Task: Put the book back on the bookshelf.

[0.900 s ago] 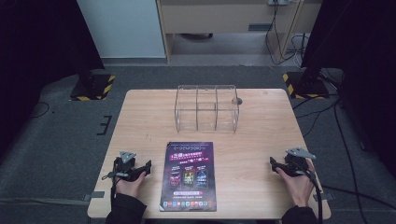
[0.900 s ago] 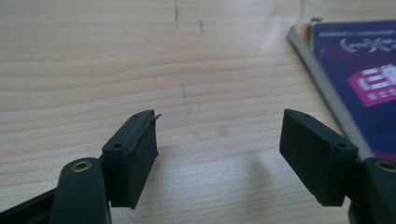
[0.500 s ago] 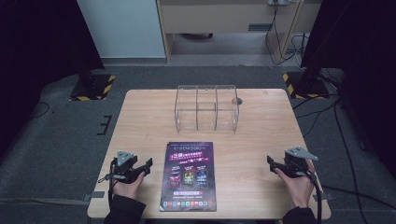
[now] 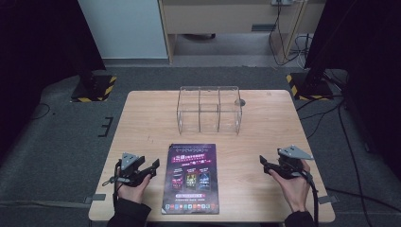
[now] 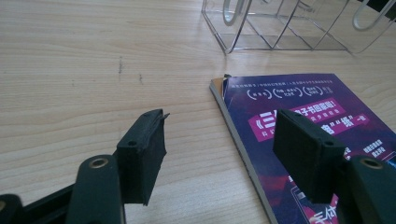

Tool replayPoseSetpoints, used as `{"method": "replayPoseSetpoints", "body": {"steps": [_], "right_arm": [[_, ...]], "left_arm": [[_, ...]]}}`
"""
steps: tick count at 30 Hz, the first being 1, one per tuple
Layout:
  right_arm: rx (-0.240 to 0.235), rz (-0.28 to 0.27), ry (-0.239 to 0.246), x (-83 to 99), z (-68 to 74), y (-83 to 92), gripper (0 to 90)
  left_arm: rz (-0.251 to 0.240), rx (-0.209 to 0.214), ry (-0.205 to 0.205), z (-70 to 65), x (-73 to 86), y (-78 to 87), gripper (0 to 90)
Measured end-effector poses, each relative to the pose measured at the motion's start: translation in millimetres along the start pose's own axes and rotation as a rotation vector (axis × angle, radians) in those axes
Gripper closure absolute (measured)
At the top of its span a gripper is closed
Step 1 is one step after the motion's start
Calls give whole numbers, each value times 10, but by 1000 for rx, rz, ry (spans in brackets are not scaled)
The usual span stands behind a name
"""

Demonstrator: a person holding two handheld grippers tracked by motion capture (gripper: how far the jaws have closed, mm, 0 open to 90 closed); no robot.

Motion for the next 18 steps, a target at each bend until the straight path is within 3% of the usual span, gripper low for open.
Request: {"method": "replayPoseSetpoints", "body": {"steps": [9, 18], "right_arm": [[-41, -16, 15, -154, 201, -7, 236], [-94, -38, 42, -363, 517, -73, 240]], "left_arm": [[-4, 16, -4, -54, -16, -28, 344], [-9, 31, -7, -84, -76, -55, 350]]}}
Point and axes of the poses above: each handheld gripper's, and its own axes: y roughly backward along the jaws, x roughly out of its underside, z roughly to its left, the point moved 9 cm from there along -y, roughly forward along the jaws, and after that the axes turned 9 degrees about x, right-handed, at the moved point
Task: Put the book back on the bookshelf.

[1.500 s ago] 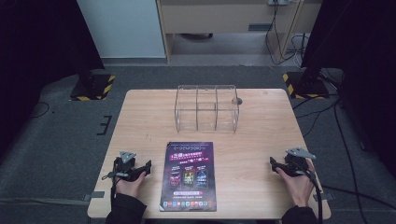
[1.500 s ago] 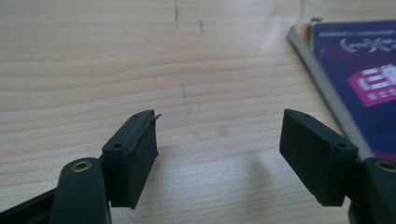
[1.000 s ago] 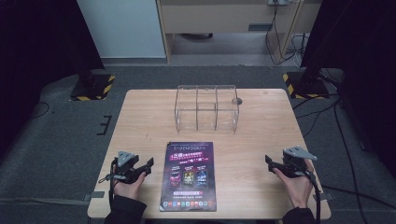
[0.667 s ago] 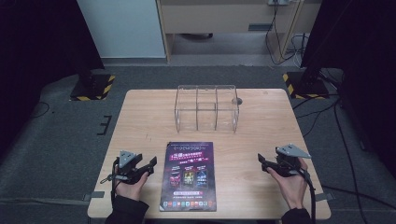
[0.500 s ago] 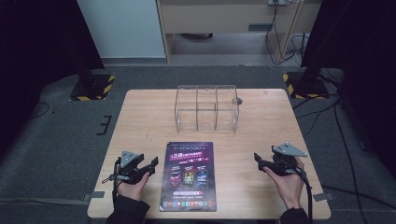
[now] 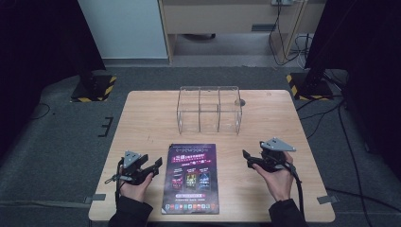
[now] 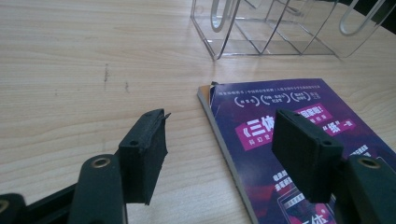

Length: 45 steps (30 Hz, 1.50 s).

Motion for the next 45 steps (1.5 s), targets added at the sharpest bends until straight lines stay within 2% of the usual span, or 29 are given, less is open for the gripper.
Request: {"method": "replayPoseSetpoints", "body": {"steps": [5, 11, 16, 24, 32, 45], "right_arm": [[-20, -7, 6, -91, 130, -29, 243], [-52, -15, 14, -147, 288, -68, 247], [-78, -6, 27, -126, 439, -115, 251], [-115, 22, 31, -2, 655, -199, 259], [-143, 55, 39, 132, 804, -270, 277], [-183, 121, 39, 342, 1038, -396, 315]], "left_arm": [[2, 13, 3, -32, 10, -57, 358], [32, 43, 6, -84, 132, -156, 379], [61, 49, 3, -116, 209, -208, 397], [106, 51, 14, -138, 316, -266, 419], [143, 52, 14, -167, 396, -335, 430], [171, 69, 24, -206, 451, -414, 452]]}}
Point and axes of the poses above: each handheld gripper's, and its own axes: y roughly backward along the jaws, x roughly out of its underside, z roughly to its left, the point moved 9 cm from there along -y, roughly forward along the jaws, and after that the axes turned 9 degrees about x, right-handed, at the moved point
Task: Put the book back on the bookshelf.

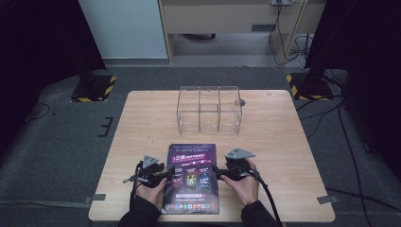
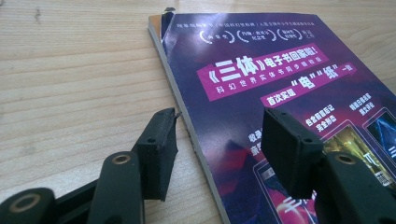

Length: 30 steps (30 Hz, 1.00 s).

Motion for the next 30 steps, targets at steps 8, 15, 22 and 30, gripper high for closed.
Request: {"method": "replayPoseSetpoints", "body": {"steps": [8, 15, 22, 30], "right_arm": [[-14, 37, -2, 104, 91, -121, 326], [-19, 63, 9, 165, 148, -193, 339], [-15, 80, 6, 197, 178, -230, 340], [-23, 91, -1, 228, 217, -268, 343]], "left_arm": [[-2, 14, 2, -34, -2, -43, 457], [-6, 22, 13, -37, -7, -51, 456], [-20, -1, 9, -7, -21, -66, 430], [-26, -8, 13, -28, -40, -105, 444]]}}
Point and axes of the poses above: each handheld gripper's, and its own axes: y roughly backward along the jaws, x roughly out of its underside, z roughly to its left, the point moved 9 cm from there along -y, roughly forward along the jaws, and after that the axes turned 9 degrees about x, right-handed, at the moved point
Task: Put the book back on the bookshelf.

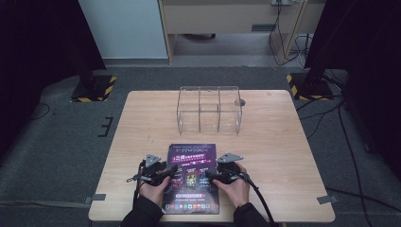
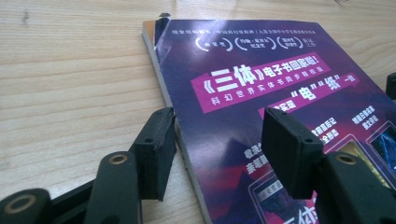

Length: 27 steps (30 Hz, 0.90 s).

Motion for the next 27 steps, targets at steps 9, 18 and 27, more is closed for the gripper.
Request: {"method": "replayPoseSetpoints", "body": {"steps": [9, 18, 27], "right_arm": [[-10, -6, -9, -6, 41, -10, 343], [-12, -15, -23, -8, 44, -13, 344], [-28, -52, -87, -11, 23, -11, 353]], "left_arm": [[2, -1, -7, -5, -15, -25, 408], [-21, 3, 47, 38, -20, -1, 490], [-51, 42, 117, 40, -11, 22, 503]]}}
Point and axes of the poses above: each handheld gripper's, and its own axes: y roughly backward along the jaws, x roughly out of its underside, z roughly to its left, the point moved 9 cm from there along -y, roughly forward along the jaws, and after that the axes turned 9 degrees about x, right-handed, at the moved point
